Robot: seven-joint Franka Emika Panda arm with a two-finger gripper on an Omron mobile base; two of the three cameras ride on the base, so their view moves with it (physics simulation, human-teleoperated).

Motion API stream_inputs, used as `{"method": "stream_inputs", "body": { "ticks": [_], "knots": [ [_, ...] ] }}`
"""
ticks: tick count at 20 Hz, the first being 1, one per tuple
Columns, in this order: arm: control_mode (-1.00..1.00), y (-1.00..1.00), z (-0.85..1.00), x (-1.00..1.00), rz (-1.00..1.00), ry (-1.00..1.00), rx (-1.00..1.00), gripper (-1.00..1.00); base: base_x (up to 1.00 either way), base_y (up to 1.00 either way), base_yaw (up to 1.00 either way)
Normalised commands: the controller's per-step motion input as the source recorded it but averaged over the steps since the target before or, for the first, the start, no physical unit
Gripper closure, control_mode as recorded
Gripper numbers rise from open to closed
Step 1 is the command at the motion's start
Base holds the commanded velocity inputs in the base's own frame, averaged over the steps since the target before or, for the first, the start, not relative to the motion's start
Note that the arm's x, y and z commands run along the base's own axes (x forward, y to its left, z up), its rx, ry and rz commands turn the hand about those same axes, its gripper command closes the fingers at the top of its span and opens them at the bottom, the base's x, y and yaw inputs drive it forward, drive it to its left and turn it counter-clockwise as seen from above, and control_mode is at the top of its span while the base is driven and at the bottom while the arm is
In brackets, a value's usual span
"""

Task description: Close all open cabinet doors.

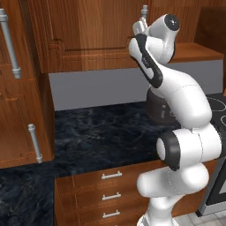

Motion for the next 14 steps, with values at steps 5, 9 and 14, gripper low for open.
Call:
{"method": "stream_inputs", "body": {
  "ticks": [5,9,14],
  "knots": [
    [-1.00,0.22,-0.06,0.38,0.17,0.17,0.00,-1.00,0.00,0.00,0.00],
    [-1.00,0.27,-0.09,0.41,0.13,0.19,0.00,-1.00,0.00,0.00,0.00],
    [-1.00,0.19,-0.15,0.39,0.14,0.17,0.00,-1.00,0.00,0.00,0.00]
  ]
}}
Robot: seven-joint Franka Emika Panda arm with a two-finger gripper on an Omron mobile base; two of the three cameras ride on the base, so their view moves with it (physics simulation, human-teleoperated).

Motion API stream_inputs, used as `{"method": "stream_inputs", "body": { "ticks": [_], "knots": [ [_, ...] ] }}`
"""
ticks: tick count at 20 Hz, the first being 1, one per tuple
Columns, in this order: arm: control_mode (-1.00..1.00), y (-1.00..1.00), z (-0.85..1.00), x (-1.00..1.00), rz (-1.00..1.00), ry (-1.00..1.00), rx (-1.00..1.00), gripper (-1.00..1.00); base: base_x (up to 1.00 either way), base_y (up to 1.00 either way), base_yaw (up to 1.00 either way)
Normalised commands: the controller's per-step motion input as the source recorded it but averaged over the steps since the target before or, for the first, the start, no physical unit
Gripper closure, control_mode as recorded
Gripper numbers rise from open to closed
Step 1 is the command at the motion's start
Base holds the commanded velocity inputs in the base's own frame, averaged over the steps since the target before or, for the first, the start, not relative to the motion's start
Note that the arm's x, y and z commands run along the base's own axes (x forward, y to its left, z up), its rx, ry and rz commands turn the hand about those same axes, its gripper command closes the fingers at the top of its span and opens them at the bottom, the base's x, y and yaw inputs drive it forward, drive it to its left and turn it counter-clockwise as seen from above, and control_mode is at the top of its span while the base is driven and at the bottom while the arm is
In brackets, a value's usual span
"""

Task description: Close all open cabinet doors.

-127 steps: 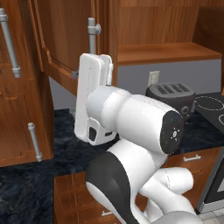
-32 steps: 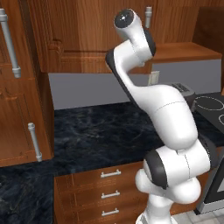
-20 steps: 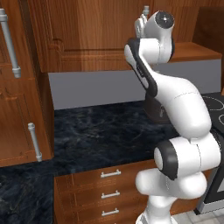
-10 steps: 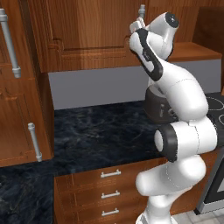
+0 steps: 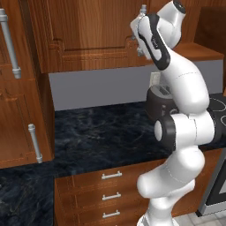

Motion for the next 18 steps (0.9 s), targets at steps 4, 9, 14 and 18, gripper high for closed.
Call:
{"method": "stream_inputs", "body": {
  "ticks": [4,9,14,18],
  "knots": [
    [-1.00,0.29,-0.30,0.01,0.19,0.02,0.00,-1.00,0.00,0.00,0.00],
    [-1.00,0.37,-0.18,0.00,0.15,0.00,0.00,-1.00,0.00,0.00,0.00],
    [-1.00,0.25,-0.15,-0.14,0.10,0.00,-0.01,-1.00,0.00,0.00,0.00],
    [-1.00,0.03,-0.22,-0.48,0.00,-0.01,-0.07,-1.00,0.00,0.00,0.00]
  ]
}}
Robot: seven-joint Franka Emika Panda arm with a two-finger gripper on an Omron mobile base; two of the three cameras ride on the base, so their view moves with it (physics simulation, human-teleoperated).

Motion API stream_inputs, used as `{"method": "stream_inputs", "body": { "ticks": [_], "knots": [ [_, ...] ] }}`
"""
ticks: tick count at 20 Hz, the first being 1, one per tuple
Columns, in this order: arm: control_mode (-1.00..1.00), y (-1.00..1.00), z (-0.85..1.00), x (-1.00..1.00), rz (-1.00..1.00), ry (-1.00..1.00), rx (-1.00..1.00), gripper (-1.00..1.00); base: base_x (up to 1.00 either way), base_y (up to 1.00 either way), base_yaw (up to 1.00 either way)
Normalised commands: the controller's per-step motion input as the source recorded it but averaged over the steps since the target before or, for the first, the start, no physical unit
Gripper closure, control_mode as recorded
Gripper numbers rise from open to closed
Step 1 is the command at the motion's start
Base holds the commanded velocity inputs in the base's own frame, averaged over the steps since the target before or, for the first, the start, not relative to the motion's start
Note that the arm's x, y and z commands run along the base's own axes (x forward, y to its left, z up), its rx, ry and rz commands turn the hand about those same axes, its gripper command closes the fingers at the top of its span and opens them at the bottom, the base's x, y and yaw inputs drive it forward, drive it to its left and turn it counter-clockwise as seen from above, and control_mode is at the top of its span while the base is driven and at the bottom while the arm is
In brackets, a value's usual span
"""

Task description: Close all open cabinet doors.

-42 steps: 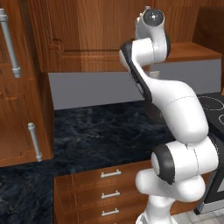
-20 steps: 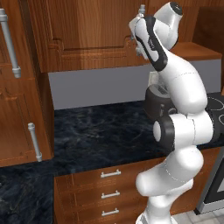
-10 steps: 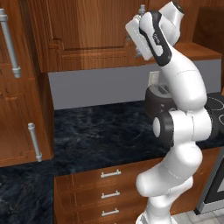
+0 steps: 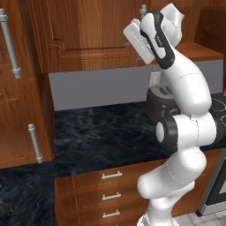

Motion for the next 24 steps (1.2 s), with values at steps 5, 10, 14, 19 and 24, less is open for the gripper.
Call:
{"method": "stream_inputs", "body": {
  "ticks": [5,10,14,19,24],
  "knots": [
    [-1.00,0.00,-0.19,-0.62,0.00,-0.01,-0.06,-1.00,0.00,0.00,0.00],
    [-1.00,0.00,-0.13,-0.61,0.04,-0.07,-0.05,-1.00,0.00,0.00,0.00],
    [-1.00,0.00,-0.12,-0.63,0.29,-0.13,-0.13,-1.00,0.00,0.00,0.00],
    [-1.00,-0.18,-0.12,-0.55,0.09,-0.07,-0.07,-1.00,0.00,0.00,0.00],
    [-1.00,-0.30,-0.10,-0.53,-0.06,-0.01,0.00,-1.00,0.00,0.00,0.00]
  ]
}}
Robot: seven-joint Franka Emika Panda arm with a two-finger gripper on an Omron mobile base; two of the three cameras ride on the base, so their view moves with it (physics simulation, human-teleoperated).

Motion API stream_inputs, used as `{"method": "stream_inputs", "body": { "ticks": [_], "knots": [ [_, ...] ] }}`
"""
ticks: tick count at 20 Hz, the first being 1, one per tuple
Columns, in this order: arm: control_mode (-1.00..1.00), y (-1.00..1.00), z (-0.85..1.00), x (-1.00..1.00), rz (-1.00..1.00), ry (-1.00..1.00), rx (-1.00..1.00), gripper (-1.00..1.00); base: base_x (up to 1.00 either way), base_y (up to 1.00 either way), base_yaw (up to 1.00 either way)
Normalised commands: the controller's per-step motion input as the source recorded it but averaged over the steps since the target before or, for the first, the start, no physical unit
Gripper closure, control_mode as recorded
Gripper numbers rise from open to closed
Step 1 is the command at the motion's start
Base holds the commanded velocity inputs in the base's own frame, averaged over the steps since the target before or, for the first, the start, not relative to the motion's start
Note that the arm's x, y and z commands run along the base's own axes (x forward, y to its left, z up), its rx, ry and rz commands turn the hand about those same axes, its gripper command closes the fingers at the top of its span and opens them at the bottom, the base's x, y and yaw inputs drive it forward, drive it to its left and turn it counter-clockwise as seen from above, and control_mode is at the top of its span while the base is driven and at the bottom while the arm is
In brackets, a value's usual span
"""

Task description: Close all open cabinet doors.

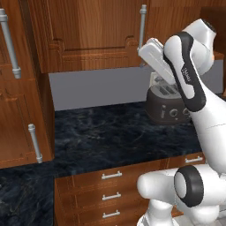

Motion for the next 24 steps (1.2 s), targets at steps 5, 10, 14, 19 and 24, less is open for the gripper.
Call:
{"method": "stream_inputs", "body": {
  "ticks": [5,10,14,19,24],
  "knots": [
    [-1.00,-0.32,-0.03,-0.48,-0.17,-0.01,0.01,-1.00,0.00,0.00,0.00],
    [-1.00,-0.33,0.00,-0.44,-0.35,0.00,0.01,-1.00,0.00,0.00,0.00],
    [-1.00,-0.36,0.00,-0.42,-0.40,0.00,0.01,-1.00,0.00,0.00,0.00],
    [-1.00,-0.41,0.00,-0.50,-0.30,0.00,0.01,-1.00,0.00,0.00,0.00],
    [-1.00,-0.40,0.00,-0.57,-0.14,-0.08,0.07,-1.00,0.00,0.00,0.00]
  ]
}}
